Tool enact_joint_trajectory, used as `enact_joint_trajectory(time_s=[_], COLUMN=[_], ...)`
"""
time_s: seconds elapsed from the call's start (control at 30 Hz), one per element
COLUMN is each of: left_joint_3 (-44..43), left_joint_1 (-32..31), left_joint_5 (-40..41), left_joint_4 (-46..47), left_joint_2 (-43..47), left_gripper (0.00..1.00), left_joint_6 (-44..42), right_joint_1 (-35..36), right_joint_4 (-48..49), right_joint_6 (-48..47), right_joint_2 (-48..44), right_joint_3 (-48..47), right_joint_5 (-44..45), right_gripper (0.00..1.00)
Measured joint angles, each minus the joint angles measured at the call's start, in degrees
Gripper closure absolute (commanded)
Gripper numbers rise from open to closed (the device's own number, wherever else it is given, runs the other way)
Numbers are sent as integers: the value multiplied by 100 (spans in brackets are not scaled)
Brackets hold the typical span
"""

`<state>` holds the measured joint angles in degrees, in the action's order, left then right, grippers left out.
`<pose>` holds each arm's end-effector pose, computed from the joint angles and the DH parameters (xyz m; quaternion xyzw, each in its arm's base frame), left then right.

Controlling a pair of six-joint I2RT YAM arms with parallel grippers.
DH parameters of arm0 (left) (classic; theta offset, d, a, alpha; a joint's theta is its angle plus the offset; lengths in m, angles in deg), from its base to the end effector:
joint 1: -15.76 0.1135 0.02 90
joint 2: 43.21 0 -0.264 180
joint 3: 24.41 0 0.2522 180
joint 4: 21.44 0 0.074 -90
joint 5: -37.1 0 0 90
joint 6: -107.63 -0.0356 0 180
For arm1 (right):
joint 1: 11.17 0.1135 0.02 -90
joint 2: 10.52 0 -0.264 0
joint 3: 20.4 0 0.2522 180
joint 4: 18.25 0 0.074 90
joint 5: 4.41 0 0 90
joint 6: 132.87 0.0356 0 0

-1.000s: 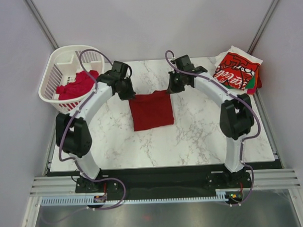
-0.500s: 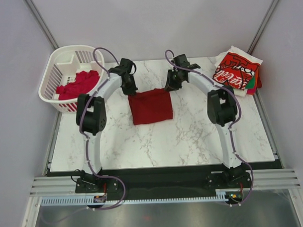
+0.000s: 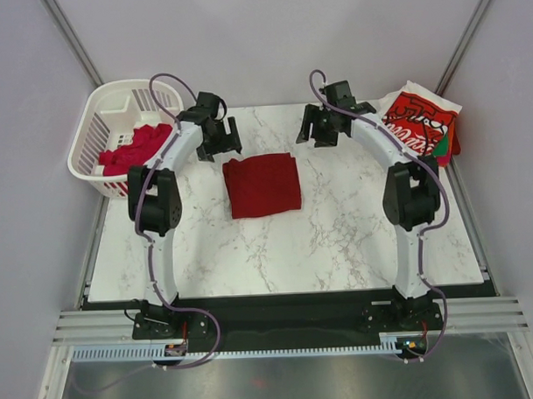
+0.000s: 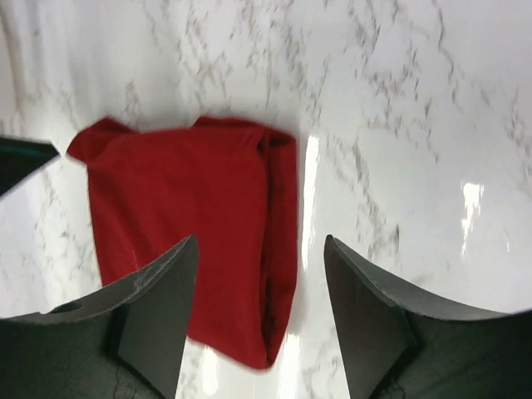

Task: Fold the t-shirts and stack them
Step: Fold the tshirt

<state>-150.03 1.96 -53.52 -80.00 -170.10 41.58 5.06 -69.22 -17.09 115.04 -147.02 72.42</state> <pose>0.4716 -0.1162 0.2243 -0.0840 0.9619 -0.0891 0.2446 0.4736 0.1463 0.2498 0.0385 0.9333 0.2226 0.2793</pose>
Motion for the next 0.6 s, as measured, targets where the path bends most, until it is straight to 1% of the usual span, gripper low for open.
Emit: enact_joint_trajectory(time_s=[0.07,0.1,0.17,0.2,0.23,0.3,0.33,0.4,0.47,0.6], left_joint_3=[13,35,146,208,243,306,319,374,446,555], left_joint_1=[-24,-39,-87,-120,-149,-236,-284,-376,-446,-546], left_joint_5=[0,0,-22,-87,-138,-273,-343,-498,-612,-743], left_joint_4=[-46,-50,-44,-35,-31,7,26,92,116,136], left_joint_2=[291,435,859,1062,1204,1445,1482,1449,1303,778], left_gripper=[6,7,13,15,20,25,28,30,31,33], left_joint_6=[-2,-2,2,2,2,4,2,2,2,4], right_joint_1=[28,52,144,212,289,428,503,608,608,564], right_joint_4=[133,275,485,605,761,1025,1113,1255,1392,1576], right_joint_6=[-15,-13,-20,-9,-17,7,2,11,17,11], right_joint_2=[-634,-994,-1580,-1784,-1934,-2081,-2090,-2037,-1978,-1803], right_joint_3=[632,999,1609,1845,2076,2505,2726,3176,3648,4280], right_joint_5=[-63,-162,-476,-671,-870,-1172,-1305,-1482,-1589,-1633], right_gripper=[42,55,68,78,81,87,89,91,91,93])
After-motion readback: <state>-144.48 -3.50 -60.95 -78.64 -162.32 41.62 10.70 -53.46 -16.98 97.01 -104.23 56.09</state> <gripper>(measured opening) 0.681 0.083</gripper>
